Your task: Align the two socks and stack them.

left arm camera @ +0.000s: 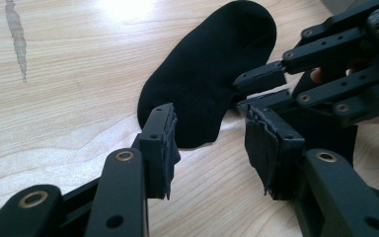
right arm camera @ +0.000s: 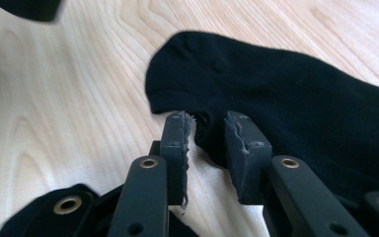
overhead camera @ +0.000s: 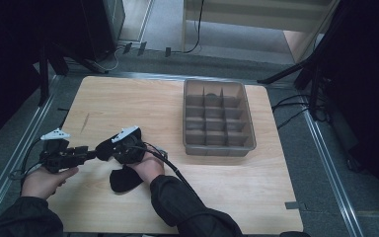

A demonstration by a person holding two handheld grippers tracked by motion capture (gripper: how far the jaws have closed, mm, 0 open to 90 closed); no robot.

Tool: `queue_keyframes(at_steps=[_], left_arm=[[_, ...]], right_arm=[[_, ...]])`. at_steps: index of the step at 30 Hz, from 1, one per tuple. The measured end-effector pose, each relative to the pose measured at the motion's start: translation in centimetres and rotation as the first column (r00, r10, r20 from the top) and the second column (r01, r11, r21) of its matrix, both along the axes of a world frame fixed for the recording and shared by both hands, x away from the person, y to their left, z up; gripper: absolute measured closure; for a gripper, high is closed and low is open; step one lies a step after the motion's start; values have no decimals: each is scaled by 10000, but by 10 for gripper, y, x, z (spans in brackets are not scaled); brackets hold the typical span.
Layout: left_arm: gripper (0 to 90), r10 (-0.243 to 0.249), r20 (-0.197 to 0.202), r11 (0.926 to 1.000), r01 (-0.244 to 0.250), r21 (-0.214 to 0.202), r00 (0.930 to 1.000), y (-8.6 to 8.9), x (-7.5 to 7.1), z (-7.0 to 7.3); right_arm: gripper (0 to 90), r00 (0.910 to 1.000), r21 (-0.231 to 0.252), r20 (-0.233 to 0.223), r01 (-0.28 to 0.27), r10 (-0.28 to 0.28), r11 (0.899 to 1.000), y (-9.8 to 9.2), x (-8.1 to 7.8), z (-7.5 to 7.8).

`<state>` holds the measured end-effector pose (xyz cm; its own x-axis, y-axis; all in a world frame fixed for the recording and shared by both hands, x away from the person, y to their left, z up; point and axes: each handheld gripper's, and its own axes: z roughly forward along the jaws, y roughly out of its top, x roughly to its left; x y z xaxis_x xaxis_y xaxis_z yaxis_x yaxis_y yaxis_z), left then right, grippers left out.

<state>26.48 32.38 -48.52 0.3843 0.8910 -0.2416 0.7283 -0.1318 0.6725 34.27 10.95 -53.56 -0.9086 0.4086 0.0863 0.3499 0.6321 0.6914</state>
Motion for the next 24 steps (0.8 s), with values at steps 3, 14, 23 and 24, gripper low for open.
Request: queue_keyframes(at_steps=[3,14,23,24], left_arm=[[537,-14,-16,10000,14,5,10000,0,0,0],[535,-61,-131,10000,61,-4,9999,0,2,-2],[538,72,77,10000,-72,-19,9999,-1,4,0],[540,45,98,10000,-45,-2,9999,-2,6,1]], right_arm=[[748,10000,-156,63,13,-12,9999,4,1,-3],[870,9988,-243,451,213,-201,9995,8,4,-5],[875,9997,-262,227,39,-33,9996,-4,4,27],[875,9998,-272,202,-20,26,9996,-6,3,34]])
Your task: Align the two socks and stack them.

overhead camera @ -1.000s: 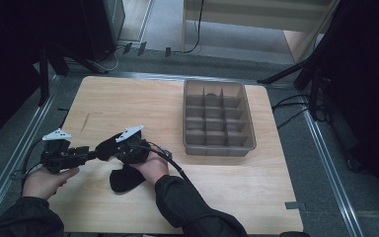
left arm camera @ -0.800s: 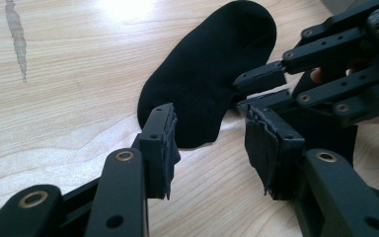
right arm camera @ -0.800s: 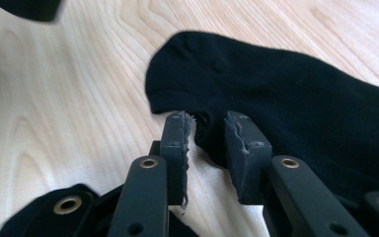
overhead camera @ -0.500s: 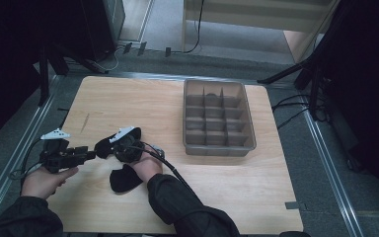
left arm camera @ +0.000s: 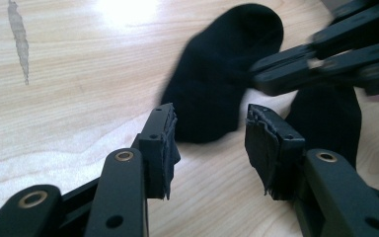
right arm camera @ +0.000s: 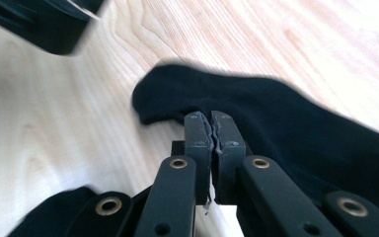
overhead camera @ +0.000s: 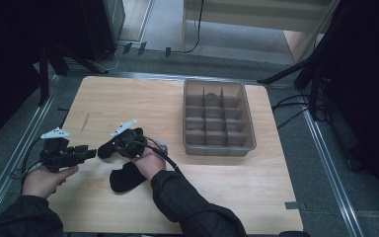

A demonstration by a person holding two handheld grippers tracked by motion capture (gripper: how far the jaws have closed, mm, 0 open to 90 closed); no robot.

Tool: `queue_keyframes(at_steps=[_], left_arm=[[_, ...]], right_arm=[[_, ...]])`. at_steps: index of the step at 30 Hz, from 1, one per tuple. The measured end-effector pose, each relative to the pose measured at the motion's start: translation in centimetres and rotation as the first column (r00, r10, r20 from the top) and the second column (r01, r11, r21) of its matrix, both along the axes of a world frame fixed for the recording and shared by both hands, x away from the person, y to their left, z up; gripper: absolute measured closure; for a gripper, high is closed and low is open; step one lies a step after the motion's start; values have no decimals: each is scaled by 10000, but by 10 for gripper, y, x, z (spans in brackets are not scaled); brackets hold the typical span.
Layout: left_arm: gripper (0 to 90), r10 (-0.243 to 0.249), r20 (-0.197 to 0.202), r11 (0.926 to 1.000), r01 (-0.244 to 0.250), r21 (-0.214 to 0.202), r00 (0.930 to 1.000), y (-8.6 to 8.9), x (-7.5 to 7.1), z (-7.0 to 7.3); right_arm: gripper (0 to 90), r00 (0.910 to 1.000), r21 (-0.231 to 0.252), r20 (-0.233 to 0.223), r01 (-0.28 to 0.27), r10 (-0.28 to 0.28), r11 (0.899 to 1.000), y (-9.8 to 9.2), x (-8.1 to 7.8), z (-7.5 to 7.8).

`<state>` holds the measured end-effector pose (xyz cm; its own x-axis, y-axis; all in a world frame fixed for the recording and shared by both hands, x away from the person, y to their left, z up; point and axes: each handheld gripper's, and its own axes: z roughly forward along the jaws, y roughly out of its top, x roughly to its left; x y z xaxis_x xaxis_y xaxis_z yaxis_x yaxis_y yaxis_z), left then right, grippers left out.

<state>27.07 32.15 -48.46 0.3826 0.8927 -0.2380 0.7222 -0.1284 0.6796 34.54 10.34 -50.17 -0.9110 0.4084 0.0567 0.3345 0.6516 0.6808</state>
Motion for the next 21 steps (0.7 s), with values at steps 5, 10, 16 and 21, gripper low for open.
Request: queue_keyframes(at_steps=[5,10,16,21], left_arm=[[572,-63,221,10000,63,-9,9997,-14,9,5],[595,-319,343,9994,323,-94,9989,-31,15,10],[597,-866,400,9959,876,-230,9954,-53,20,14],[590,-1434,660,9890,1454,-276,9875,-72,18,22]], right_arm=[[874,9997,-81,115,-233,233,9997,-13,-13,31],[874,9995,115,60,-324,324,9994,-29,-26,52],[874,9986,-46,165,-495,496,9988,-47,-40,68],[873,9981,-59,286,-538,540,9985,-60,-49,87]])
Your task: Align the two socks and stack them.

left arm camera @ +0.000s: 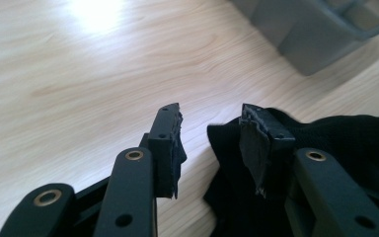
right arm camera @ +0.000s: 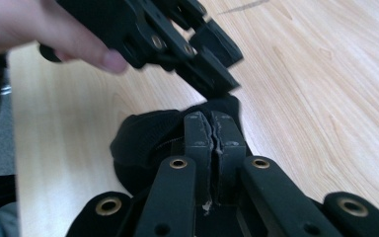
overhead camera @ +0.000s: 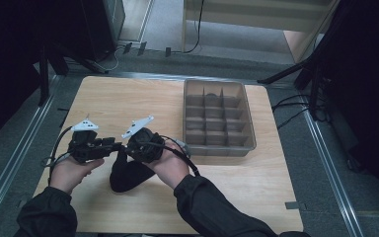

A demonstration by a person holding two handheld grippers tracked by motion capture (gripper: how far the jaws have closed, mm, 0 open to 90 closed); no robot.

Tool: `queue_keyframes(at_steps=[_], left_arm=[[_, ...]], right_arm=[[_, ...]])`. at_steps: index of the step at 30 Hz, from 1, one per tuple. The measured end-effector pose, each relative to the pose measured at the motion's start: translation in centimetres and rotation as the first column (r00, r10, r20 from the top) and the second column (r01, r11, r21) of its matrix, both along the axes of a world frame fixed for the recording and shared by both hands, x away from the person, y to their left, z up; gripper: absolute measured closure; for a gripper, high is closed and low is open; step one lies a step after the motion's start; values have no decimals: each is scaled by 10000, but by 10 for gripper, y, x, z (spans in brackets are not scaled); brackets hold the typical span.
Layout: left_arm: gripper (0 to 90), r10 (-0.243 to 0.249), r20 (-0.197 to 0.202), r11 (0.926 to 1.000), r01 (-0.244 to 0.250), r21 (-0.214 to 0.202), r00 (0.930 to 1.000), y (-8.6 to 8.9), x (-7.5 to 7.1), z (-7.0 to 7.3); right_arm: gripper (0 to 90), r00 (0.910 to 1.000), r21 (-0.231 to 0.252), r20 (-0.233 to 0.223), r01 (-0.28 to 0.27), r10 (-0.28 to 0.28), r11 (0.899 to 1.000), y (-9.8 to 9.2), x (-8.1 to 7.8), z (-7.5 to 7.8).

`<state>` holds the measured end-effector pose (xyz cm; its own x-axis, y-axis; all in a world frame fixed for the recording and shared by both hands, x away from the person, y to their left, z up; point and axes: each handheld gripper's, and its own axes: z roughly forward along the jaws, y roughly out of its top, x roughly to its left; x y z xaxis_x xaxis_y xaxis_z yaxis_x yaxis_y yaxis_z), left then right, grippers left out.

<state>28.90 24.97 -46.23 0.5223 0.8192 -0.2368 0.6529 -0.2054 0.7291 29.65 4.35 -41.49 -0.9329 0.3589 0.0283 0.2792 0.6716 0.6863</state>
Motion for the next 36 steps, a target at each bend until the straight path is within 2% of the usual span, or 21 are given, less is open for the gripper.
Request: queue_keyframes(at_steps=[3,4,6,11,16,21,24,28,34,36], left_arm=[[588,-321,102,9993,322,-161,9994,-7,-2,4],[588,-348,110,9992,350,-185,9993,-8,-3,3],[589,-562,-4,9984,562,-30,9984,-11,-3,-2],[592,-876,-567,9959,887,175,9945,-11,-1,-21],[601,-942,-1015,9941,990,440,9904,-7,0,-34],[599,-770,-1207,9951,838,524,9897,2,1,-38],[597,-634,-1266,9967,692,418,9899,9,1,-39],[592,-498,-1310,9972,566,488,9901,19,-2,-40],[588,-171,-1133,9995,201,252,9934,34,-5,-36],[585,-112,-1069,9996,140,252,9942,38,-7,-34]], right_arm=[[873,10000,-56,-59,-40,39,10000,-8,-5,12],[873,9997,-98,-237,-15,12,10000,-11,-7,15],[872,9991,-180,-421,12,-20,9998,-13,-7,15],[867,9974,-455,-716,-23,-10,9990,-12,-4,-3],[866,9959,-273,-903,1,-25,9996,-4,5,-23],[862,9954,-290,-952,-72,44,9996,9,14,-37],[860,9942,-366,-1071,-71,32,9993,17,20,-46],[860,9897,-333,-1434,-13,-35,9994,24,28,-57],[856,9879,-422,-1542,73,-137,9991,32,37,-67],[855,9900,-534,-1404,22,-97,9986,35,39,-70]])
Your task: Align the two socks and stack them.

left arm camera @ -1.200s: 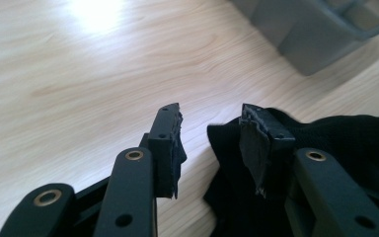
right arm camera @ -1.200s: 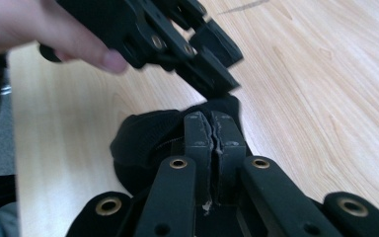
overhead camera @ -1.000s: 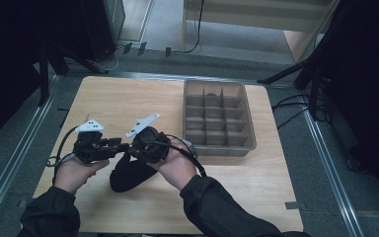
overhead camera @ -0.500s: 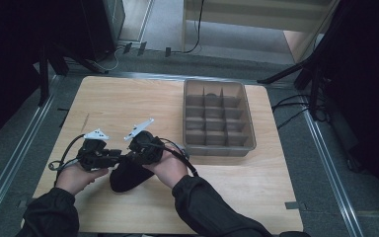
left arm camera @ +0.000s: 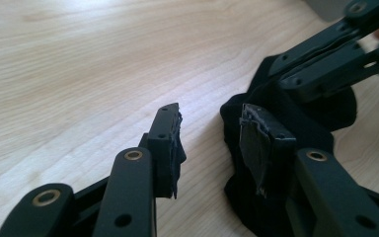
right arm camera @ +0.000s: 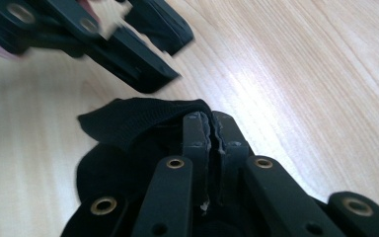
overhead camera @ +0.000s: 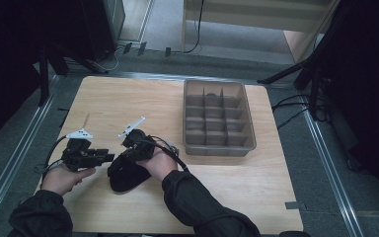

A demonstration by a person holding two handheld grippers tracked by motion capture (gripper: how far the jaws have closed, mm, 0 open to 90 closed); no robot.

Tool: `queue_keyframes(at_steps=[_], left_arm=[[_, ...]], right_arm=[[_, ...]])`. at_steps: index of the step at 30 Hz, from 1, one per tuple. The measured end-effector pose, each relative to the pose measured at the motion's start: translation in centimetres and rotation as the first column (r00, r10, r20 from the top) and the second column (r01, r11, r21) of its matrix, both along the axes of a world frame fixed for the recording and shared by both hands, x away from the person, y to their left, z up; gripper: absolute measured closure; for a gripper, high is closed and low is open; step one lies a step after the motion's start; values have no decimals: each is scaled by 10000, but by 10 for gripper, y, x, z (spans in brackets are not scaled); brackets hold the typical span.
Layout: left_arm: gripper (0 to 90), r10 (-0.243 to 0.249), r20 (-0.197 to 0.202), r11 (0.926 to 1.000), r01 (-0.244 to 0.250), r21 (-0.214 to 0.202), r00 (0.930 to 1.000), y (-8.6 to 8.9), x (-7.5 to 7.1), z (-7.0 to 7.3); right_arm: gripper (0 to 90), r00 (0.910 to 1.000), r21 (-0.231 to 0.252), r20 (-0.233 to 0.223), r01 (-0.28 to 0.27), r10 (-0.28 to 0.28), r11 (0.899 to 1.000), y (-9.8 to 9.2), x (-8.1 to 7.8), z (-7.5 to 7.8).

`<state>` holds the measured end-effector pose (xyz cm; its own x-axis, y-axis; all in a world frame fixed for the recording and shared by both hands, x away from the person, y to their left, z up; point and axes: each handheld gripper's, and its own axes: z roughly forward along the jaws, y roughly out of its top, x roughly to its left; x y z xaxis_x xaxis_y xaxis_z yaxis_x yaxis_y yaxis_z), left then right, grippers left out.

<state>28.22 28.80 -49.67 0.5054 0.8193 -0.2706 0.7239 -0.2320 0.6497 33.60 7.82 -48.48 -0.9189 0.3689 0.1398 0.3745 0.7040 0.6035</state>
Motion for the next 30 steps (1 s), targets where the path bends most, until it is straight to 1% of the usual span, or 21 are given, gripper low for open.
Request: queue_keyframes(at_steps=[4,7,10,13,15,16,19,21,22,25,27,30], left_arm=[[575,156,99,9999,-157,51,9998,5,-2,3],[569,336,236,9994,-336,2,9992,9,-4,6],[561,509,272,9987,-508,-46,9983,14,-5,8],[541,645,334,9978,-639,-181,9974,18,-7,11],[531,650,394,9975,-638,-315,9971,21,-8,12],[527,659,360,9975,-648,-295,9972,21,-7,11],[514,524,226,9982,-517,-305,9984,18,-5,8],[506,411,255,9990,-407,-179,9988,15,-4,6],[507,393,231,9992,-390,-131,9990,15,-4,5],[507,438,198,9989,-435,-155,9988,15,-2,4],[507,490,159,9987,-488,-136,9987,16,-2,3],[508,539,146,9985,-537,-138,9984,16,-1,2]], right_arm=[[845,9999,-73,134,58,-57,10000,4,7,-2],[808,9998,39,57,179,-179,9998,6,14,-6],[817,9997,-77,100,209,-209,9998,9,20,-10],[827,9997,-199,130,220,-217,9996,11,23,-14],[827,9996,-170,135,265,-263,9995,11,25,-15],[827,9996,-176,45,296,-296,9994,12,26,-16],[819,9993,-198,57,366,-365,9991,13,28,-19],[784,9991,-172,85,421,-420,9990,13,29,-20],[765,9989,-130,119,447,-445,9989,13,29,-19],[741,9984,50,316,473,-474,9989,10,29,-14],[740,9982,137,321,503,-507,9986,8,30,-9],[738,9978,145,411,518,-524,9986,3,29,-2]])
